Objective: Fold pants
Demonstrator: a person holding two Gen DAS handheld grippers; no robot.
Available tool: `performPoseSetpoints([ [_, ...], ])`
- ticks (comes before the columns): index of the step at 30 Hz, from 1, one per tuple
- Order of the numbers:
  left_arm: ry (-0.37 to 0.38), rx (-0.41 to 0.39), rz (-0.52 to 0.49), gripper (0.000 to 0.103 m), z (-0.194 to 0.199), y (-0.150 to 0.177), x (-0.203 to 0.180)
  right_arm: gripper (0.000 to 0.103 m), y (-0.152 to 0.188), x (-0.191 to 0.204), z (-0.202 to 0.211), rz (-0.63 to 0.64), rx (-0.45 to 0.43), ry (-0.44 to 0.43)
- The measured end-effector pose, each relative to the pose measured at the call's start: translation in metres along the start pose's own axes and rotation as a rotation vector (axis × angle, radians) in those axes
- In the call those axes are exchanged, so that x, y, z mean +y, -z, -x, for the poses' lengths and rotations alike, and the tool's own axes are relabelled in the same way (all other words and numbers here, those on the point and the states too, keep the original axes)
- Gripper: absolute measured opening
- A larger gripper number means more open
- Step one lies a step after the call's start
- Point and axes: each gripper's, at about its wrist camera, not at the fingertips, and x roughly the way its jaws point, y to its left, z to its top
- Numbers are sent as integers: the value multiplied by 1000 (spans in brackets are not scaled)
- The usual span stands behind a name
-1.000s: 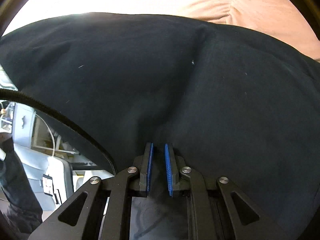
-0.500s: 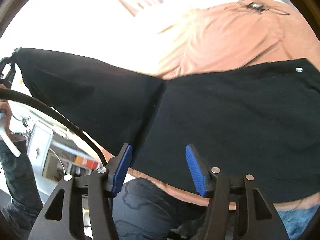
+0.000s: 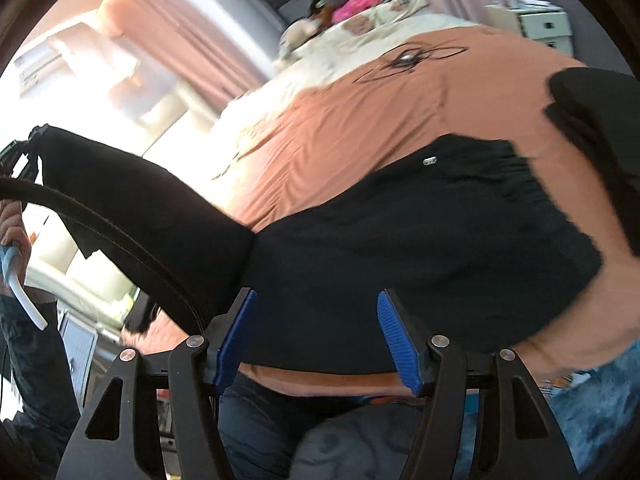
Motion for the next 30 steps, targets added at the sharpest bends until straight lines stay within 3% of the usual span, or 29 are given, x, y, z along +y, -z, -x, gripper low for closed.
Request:
performPoseSetpoints([
  [11,88,135,-20,4,-78,45,-65,62,45,-62,74,-138,-128,85],
  [23,137,380,-3,4,-182,156,-102,62,82,-94,117,-274,-150,160],
  [30,175,510,-28,4,-218,218,-124,62,91,-99,123,-316,-132,179],
])
